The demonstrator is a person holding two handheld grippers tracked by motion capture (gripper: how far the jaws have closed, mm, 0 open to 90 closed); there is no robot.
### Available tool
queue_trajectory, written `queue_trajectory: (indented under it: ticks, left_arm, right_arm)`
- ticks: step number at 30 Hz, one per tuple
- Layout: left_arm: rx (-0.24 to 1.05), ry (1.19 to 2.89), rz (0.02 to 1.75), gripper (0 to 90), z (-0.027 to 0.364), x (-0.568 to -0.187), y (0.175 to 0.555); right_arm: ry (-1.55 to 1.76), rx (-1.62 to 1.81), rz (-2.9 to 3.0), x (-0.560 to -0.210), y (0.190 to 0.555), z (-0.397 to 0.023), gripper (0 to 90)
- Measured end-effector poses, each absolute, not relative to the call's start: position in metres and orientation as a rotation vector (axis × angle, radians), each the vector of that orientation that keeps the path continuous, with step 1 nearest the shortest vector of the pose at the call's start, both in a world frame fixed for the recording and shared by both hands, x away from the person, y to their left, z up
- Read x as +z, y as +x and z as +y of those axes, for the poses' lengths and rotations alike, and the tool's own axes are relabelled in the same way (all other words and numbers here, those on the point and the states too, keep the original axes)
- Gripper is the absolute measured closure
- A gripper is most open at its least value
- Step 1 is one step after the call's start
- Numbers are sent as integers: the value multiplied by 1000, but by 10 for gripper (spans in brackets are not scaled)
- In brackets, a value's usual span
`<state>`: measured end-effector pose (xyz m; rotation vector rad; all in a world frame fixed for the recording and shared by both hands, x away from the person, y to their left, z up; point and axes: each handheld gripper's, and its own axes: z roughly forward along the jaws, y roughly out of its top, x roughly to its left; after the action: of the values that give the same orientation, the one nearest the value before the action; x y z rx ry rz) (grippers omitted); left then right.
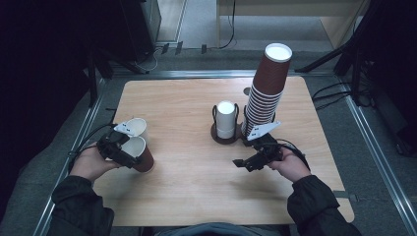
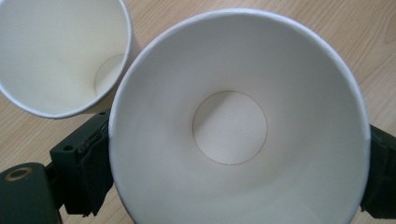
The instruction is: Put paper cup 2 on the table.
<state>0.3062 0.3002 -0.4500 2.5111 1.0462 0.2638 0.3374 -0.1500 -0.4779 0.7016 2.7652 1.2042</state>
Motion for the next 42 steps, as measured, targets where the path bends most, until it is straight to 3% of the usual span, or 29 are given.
queue_trajectory:
  ticks: [20, 42]
  left_arm:
    - [267, 2513, 1016, 0, 296, -451, 306]
    - [278, 2444, 969, 0, 295, -430, 299]
  right_arm:
    - [704, 1206, 2765, -478, 337, -150, 153]
    - [705, 1197, 2769, -478, 337, -151, 152]
